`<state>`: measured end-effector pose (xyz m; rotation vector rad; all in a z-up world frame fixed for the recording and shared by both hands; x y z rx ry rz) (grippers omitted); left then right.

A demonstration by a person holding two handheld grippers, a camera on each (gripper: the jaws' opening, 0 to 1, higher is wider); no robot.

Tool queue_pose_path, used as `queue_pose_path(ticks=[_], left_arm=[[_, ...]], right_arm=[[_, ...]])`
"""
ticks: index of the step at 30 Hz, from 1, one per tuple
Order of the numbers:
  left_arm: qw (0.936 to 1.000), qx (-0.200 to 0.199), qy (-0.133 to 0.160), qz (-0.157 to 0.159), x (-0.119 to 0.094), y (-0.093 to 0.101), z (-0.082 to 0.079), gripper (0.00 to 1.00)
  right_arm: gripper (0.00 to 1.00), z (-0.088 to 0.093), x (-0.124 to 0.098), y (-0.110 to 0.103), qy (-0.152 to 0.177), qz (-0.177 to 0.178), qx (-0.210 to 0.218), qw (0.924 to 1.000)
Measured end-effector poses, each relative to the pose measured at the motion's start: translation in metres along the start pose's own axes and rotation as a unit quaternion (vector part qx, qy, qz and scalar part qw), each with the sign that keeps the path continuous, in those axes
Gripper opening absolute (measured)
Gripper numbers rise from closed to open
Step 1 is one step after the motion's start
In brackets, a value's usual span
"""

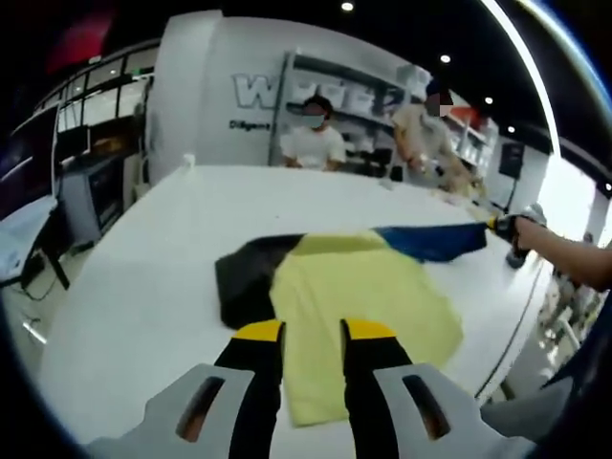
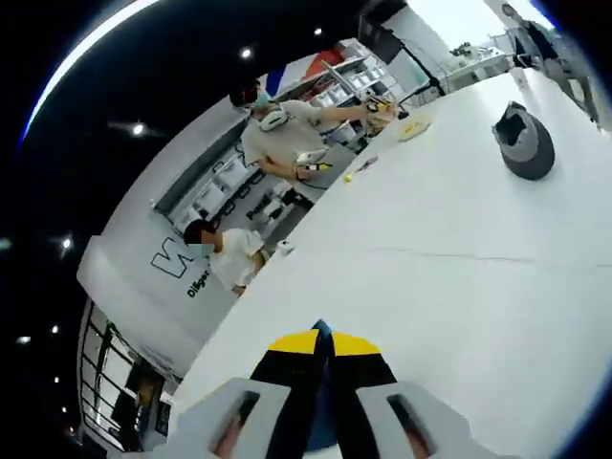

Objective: Fold the garment on the visible template until the final outline fits inside the template.

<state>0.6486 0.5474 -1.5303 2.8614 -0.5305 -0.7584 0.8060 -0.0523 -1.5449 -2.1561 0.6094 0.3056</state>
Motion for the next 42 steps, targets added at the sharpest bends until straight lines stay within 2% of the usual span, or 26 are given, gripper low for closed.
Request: queue_pose_path(ticks=[5,8,12,13,17,21,22,23,25,28,29,30,31,32,33,36,37,38,39,41,42], left_arm=[[1.0000,-0.001,0.003,-0.009,0.000,-0.003,-0.002,0.21],[0.9999,0.000,-0.001,-0.014,0.001,-0.005,-0.001,0.21],[0.9999,-0.001,-0.005,-0.015,0.004,-0.006,-0.002,0.21],[0.9999,0.001,-0.005,-0.014,0.005,-0.006,-0.002,0.21],[0.9999,0.002,-0.006,-0.011,0.007,-0.005,-0.002,0.21],[0.9999,0.001,-0.007,-0.009,0.008,-0.004,-0.002,0.21],[0.9999,0.003,-0.007,-0.007,0.007,-0.003,-0.002,0.21],[0.9999,0.005,-0.008,-0.006,0.007,-0.003,-0.002,0.21],[0.9999,0.005,-0.008,-0.005,0.007,-0.002,-0.002,0.21],[0.9999,0.006,-0.011,-0.004,0.008,-0.002,0.000,0.21],[0.9999,0.006,-0.011,-0.003,0.008,-0.002,0.001,0.21],[0.9999,0.005,-0.013,-0.001,0.007,-0.001,0.002,0.21],[0.9999,0.007,-0.014,0.000,0.008,0.001,0.002,0.21],[0.9999,0.007,-0.015,0.002,0.008,0.001,0.002,0.21],[0.9999,0.007,-0.015,0.002,0.008,0.002,0.003,0.21],[0.9998,0.007,-0.017,0.002,0.009,0.002,0.003,0.21],[0.9998,0.006,-0.018,0.002,0.009,0.003,0.004,0.21],[0.9998,0.006,-0.018,0.002,0.009,0.003,0.004,0.21],[0.9998,0.006,-0.018,0.002,0.009,0.005,0.003,0.21],[0.9998,0.007,-0.019,0.002,0.009,0.006,0.003,0.21],[0.9998,0.008,-0.019,0.001,0.008,0.005,0.003,0.20]], right_arm=[[0.00,-0.004,0.008,0.020,0.021,0.021,0.005,0.9995],[0.00,-0.004,0.020,0.041,0.030,0.042,-0.001,0.9987],[0.00,0.003,0.028,0.054,0.026,0.045,-0.016,0.9985],[0.01,0.006,0.031,0.055,0.022,0.034,-0.031,0.9987],[0.26,0.012,0.035,0.065,0.026,0.022,-0.089,0.9955],[0.24,0.010,0.032,0.065,0.036,0.020,-0.092,0.9949],[0.24,0.006,0.027,0.070,0.045,0.018,-0.104,0.9934],[0.24,0.007,0.026,0.071,0.045,0.010,-0.134,0.9899],[0.23,0.009,0.025,0.071,0.042,0.004,-0.157,0.9867],[0.19,0.023,0.019,0.067,0.022,-0.015,-0.225,0.9739],[0.18,0.028,0.018,0.067,0.013,-0.015,-0.252,0.9676],[0.18,0.041,0.014,0.065,-0.001,-0.026,-0.308,0.9509],[0.18,0.048,0.017,0.060,-0.007,-0.045,-0.330,0.9428],[0.17,0.056,0.018,0.056,-0.015,-0.056,-0.340,0.9387],[0.17,0.066,0.021,0.050,-0.028,-0.074,-0.366,0.9271],[0.15,0.071,0.021,0.046,-0.032,-0.082,-0.378,0.9217],[0.15,0.081,0.023,0.041,-0.040,-0.086,-0.387,0.9171],[0.15,0.082,0.023,0.041,-0.041,-0.083,-0.391,0.9159],[0.17,0.085,0.026,0.044,-0.040,-0.066,-0.407,0.9103],[0.27,0.076,0.031,0.059,-0.024,-0.019,-0.384,0.9230],[0.30,0.062,0.031,0.071,-0.003,0.016,-0.376,0.9265]])
Point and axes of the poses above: the point that each gripper's makers call its tool centre point, and the gripper's own axes: x roughly forward along the fingers, y roughly to its right, z roughly out of its underside, the point moved 2 cm from there along -x, roughly backward along the fingers, and after that the axes turned 6 degrees about z, right-handed, at the moved point
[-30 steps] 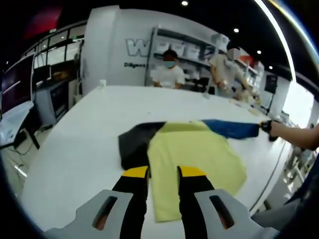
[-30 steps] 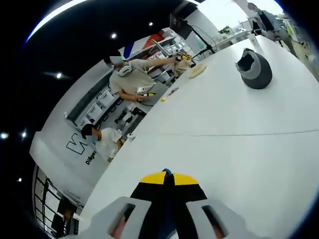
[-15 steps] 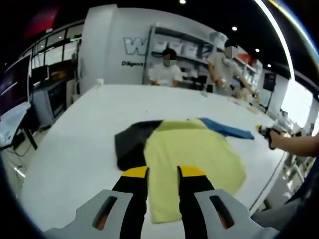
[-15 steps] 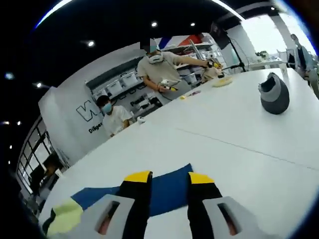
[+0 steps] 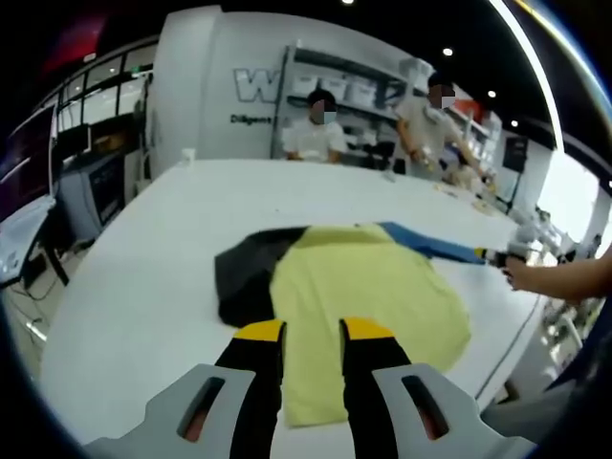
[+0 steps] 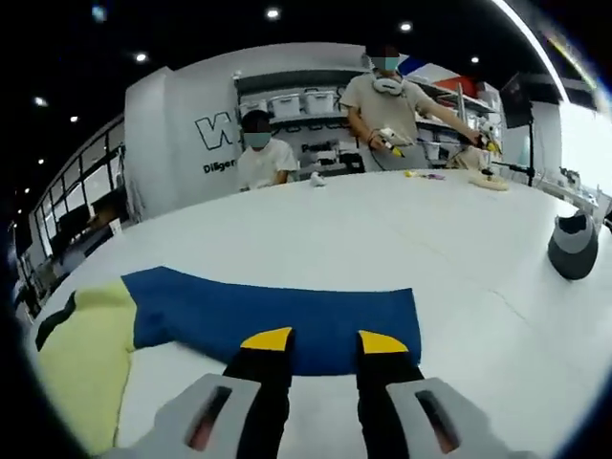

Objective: Fold the garment on the visible template until the final outline fits inside the template.

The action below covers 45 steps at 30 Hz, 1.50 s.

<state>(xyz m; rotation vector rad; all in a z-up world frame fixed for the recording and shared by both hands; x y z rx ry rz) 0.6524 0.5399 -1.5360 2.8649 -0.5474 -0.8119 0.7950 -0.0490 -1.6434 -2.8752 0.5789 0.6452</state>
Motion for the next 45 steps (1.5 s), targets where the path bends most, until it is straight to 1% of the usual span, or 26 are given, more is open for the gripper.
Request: queue_pose_path(ticks=[1,2,3,4,6,7,9,12,15,17,18,19,21,22,24,25,29,30,34,37,40,42,45], left_arm=[[1.0000,0.000,0.000,-0.001,0.000,0.000,0.000,0.20],[1.0000,0.000,-0.001,-0.001,-0.001,-0.001,0.000,0.20],[1.0000,0.000,-0.001,-0.001,-0.001,-0.001,0.001,0.20],[1.0000,-0.001,-0.002,-0.003,-0.001,-0.001,0.001,0.20],[1.0000,-0.001,-0.006,-0.007,-0.002,-0.001,0.003,0.20],[0.9999,0.000,-0.006,-0.009,-0.002,-0.001,0.004,0.20],[0.9999,0.000,-0.006,-0.009,-0.002,0.000,0.004,0.20],[0.9999,0.006,-0.009,-0.004,0.000,0.006,0.004,0.20],[0.9999,0.007,-0.013,-0.002,0.002,0.008,0.005,0.20],[0.9998,0.010,-0.017,-0.002,0.002,0.012,0.006,0.20],[0.9997,0.013,-0.019,-0.001,0.002,0.014,0.006,0.20],[0.9997,0.015,-0.022,0.001,0.002,0.016,0.006,0.21],[0.9995,0.021,-0.024,0.002,0.001,0.018,0.004,0.21],[0.9994,0.024,-0.023,0.002,0.000,0.019,0.003,0.20],[0.9994,0.026,-0.023,0.004,0.001,0.017,0.002,0.20],[0.9994,0.026,-0.023,0.004,0.001,0.017,0.002,0.20],[0.9994,0.026,-0.023,0.003,0.002,0.016,0.002,0.20],[0.9995,0.026,-0.020,0.004,0.003,0.018,0.001,0.20],[0.9995,0.026,-0.019,0.005,0.003,0.019,0.000,0.20],[0.9995,0.025,-0.018,0.006,0.003,0.017,0.003,0.20],[0.9996,0.024,-0.017,0.005,0.001,0.014,0.004,0.20],[0.9996,0.022,-0.016,0.002,-0.001,0.014,0.005,0.20],[0.9996,0.022,-0.015,0.000,-0.002,0.014,0.005,0.20]], right_arm=[[0.31,-0.001,0.000,0.003,0.003,0.005,0.000,1.0000],[0.29,-0.001,0.000,0.005,0.006,0.010,-0.001,0.9999],[0.28,-0.002,0.000,0.014,0.009,0.025,-0.007,0.9996],[0.28,-0.003,0.000,0.022,0.012,0.040,-0.014,0.9990],[0.32,-0.003,0.002,0.030,0.014,0.048,-0.006,0.9987],[0.33,-0.001,0.006,0.037,0.010,0.056,0.001,0.9984],[0.33,0.002,0.006,0.037,0.005,0.055,0.008,0.9985],[0.30,0.010,0.013,0.037,-0.005,0.046,-0.010,0.9989],[0.24,0.012,0.011,0.033,-0.011,0.041,-0.013,0.9990],[0.17,0.018,0.014,0.030,-0.020,0.038,-0.015,0.9990],[0.15,0.020,0.017,0.030,-0.017,0.043,-0.022,0.9987],[0.13,0.020,0.021,0.031,-0.009,0.045,-0.046,0.9979],[0.04,0.018,0.016,0.030,-0.010,0.046,-0.049,0.9977],[0.01,0.018,0.021,0.031,-0.009,0.042,-0.054,0.9976],[0.00,0.019,0.021,0.033,-0.017,0.047,-0.054,0.9973],[0.00,0.017,0.019,0.037,-0.015,0.057,-0.052,0.9969],[0.00,0.008,0.007,0.044,-0.003,0.075,-0.037,0.9965],[0.00,0.003,0.001,0.048,0.006,0.081,-0.025,0.9964],[0.00,-0.002,-0.004,0.052,0.008,0.083,-0.013,0.9965],[0.00,-0.020,-0.013,0.058,0.021,0.084,0.006,0.9962],[0.00,-0.031,-0.014,0.060,0.026,0.086,0.014,0.9959],[0.00,-0.048,-0.014,0.060,0.043,0.087,0.028,0.9949],[0.00,-0.050,-0.007,0.058,0.041,0.091,0.030,0.9945]])
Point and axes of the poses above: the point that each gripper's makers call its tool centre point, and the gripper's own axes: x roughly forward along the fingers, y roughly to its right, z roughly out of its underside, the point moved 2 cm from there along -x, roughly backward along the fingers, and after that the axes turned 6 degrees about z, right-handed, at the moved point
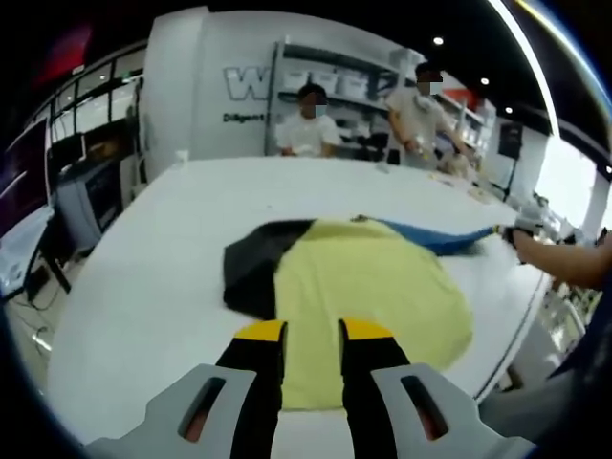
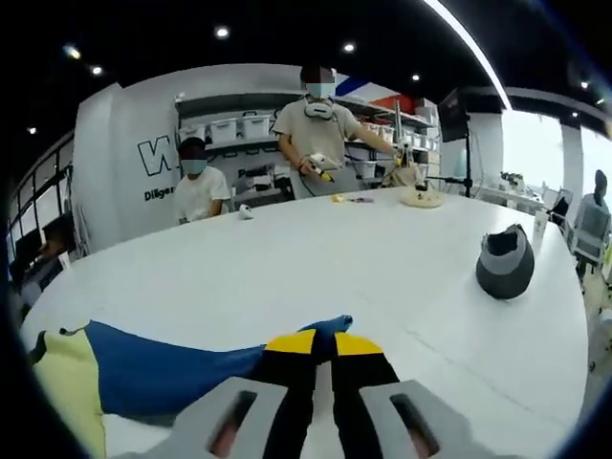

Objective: Fold the garment on the visible template until the final outline fits inside the template.

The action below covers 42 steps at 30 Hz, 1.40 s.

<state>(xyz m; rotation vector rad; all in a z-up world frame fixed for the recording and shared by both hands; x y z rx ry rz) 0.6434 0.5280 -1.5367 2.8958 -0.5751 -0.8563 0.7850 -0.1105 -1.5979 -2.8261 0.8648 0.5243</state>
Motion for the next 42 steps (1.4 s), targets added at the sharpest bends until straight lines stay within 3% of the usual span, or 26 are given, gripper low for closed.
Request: queue_pose_path(ticks=[4,9,12,16,18,20,21,22,24,28,33,34,37,42], left_arm=[[1.0000,-0.003,0.002,-0.001,-0.001,0.001,0.001,0.20],[1.0000,-0.006,0.006,-0.002,-0.002,0.001,0.001,0.20],[0.9999,-0.009,0.008,-0.004,-0.004,-0.002,0.003,0.20],[0.9998,-0.014,0.009,-0.006,-0.006,-0.001,0.005,0.19],[0.9998,-0.017,0.010,-0.007,-0.005,-0.004,0.006,0.19],[0.9997,-0.019,0.012,-0.009,-0.005,-0.008,0.008,0.20],[0.9997,-0.019,0.012,-0.009,-0.005,-0.009,0.009,0.20],[0.9997,-0.021,0.013,-0.008,-0.004,-0.011,0.011,0.20],[0.9996,-0.023,0.012,-0.010,-0.003,-0.016,0.014,0.20],[0.9996,-0.025,0.012,-0.010,-0.002,-0.026,0.020,0.20],[0.9992,-0.036,0.015,-0.012,-0.005,-0.043,0.029,0.21],[0.9991,-0.038,0.014,-0.011,-0.006,-0.043,0.030,0.21],[0.9993,-0.036,0.010,-0.007,-0.008,-0.042,0.035,0.23],[0.9990,-0.042,0.007,-0.013,-0.009,-0.055,0.042,0.25]], right_arm=[[0.03,0.013,0.001,-0.001,-0.025,0.011,0.006,0.9996],[0.21,0.038,-0.007,0.016,-0.051,0.044,-0.008,0.9977],[0.25,0.052,-0.020,0.030,-0.059,0.064,-0.007,0.9962],[0.26,0.053,-0.042,0.032,-0.054,0.058,-0.005,0.9968],[0.27,0.051,-0.046,0.025,-0.043,0.034,-0.001,0.9985],[0.27,0.046,-0.060,0.006,-0.027,-0.013,-0.002,0.9996],[0.27,0.045,-0.065,0.002,-0.024,-0.024,-0.006,0.9994],[0.28,0.046,-0.072,-0.015,-0.025,-0.063,-0.010,0.9976],[0.28,0.044,-0.079,-0.028,-0.020,-0.088,-0.007,0.9959],[0.26,0.041,-0.106,-0.066,-0.015,-0.164,-0.010,0.9863],[0.27,0.042,-0.134,-0.089,-0.018,-0.217,0.001,0.9761],[0.26,0.043,-0.147,-0.097,-0.023,-0.241,-0.002,0.9703],[0.23,0.050,-0.161,-0.108,-0.046,-0.259,0.002,0.9649],[0.30,0.060,-0.199,-0.126,-0.060,-0.325,-0.015,0.9438]])
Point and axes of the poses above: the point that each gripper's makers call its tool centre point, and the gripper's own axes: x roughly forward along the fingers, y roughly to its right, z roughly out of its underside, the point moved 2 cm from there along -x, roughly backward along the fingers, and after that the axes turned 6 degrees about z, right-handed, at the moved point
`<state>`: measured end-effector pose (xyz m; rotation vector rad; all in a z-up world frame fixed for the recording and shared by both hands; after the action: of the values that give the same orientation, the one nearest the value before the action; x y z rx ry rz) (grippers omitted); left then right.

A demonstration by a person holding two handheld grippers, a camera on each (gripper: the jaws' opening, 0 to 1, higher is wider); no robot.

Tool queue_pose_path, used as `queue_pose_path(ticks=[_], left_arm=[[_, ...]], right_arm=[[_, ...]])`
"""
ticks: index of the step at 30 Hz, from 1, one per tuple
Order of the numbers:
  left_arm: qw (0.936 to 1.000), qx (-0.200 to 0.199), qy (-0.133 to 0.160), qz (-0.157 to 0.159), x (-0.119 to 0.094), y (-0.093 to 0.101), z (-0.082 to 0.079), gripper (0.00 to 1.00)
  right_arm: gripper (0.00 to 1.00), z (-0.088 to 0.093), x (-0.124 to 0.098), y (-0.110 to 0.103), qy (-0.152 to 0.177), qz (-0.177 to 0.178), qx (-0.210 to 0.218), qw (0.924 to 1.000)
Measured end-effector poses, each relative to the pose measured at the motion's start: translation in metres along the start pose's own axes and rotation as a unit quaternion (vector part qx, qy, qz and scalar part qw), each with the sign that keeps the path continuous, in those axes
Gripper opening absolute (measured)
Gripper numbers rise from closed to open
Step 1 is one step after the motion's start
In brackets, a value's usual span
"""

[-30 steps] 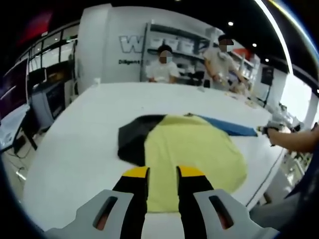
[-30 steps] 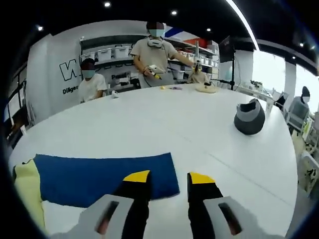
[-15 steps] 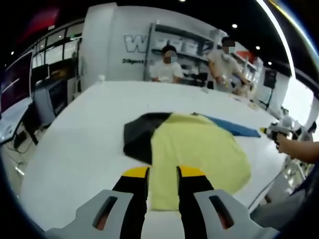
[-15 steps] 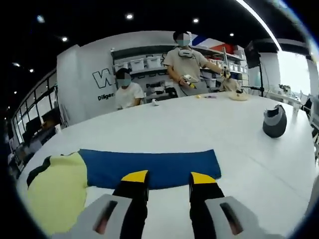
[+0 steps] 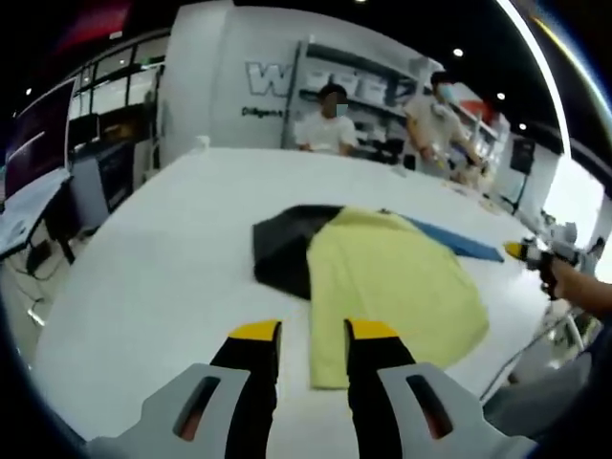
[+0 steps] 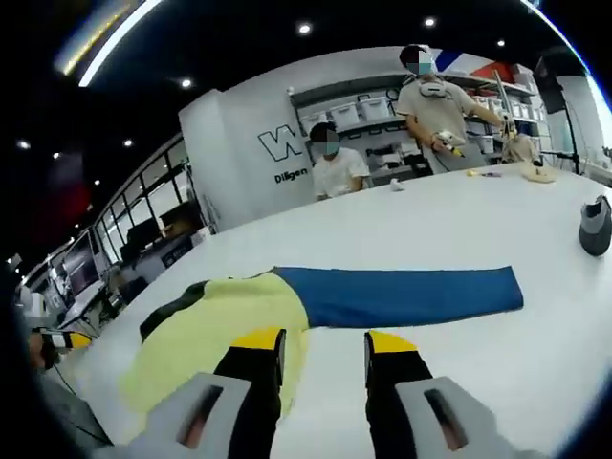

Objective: Fold the garment on the visible template until the final outline fits inside the template.

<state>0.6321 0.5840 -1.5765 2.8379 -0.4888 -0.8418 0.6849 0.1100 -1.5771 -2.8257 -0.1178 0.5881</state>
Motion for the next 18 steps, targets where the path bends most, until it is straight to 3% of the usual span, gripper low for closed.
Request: queue_pose_path(ticks=[1,5,8,11,13,18], left_arm=[[1.0000,-0.004,-0.002,-0.004,0.003,-0.005,0.001,0.25],[0.9996,-0.018,-0.013,-0.016,0.019,-0.024,0.004,0.26],[0.9985,-0.054,-0.012,-0.008,0.054,-0.034,0.002,0.26],[0.9966,-0.081,-0.015,0.003,0.070,-0.035,0.003,0.25],[0.9931,-0.116,-0.012,0.003,0.095,-0.044,0.002,0.25],[0.9925,-0.123,-0.002,0.004,0.119,-0.048,-0.003,0.24]], right_arm=[[0.29,0.005,-0.004,-0.015,-0.005,-0.017,0.012,0.9998],[0.29,0.018,-0.020,-0.040,-0.018,-0.041,0.006,0.9990],[0.29,0.030,-0.035,-0.054,-0.028,-0.049,0.004,0.9984],[0.29,0.034,-0.043,-0.060,-0.030,-0.054,0.001,0.9981],[0.29,0.038,-0.055,-0.064,-0.038,-0.056,-0.003,0.9977],[0.29,0.041,-0.073,-0.058,-0.042,-0.040,-0.006,0.9983]])
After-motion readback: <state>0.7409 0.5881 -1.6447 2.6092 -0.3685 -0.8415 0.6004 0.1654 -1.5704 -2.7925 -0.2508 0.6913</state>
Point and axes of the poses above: the point that each gripper's makers call its tool centre point, and the gripper's own axes: x roughly forward along the fingers, y roughly to its right, z roughly out of its underside, the point moved 2 cm from there along -x, roughly backward along the fingers, and after that the axes turned 6 degrees about z, right-handed, at the moved point
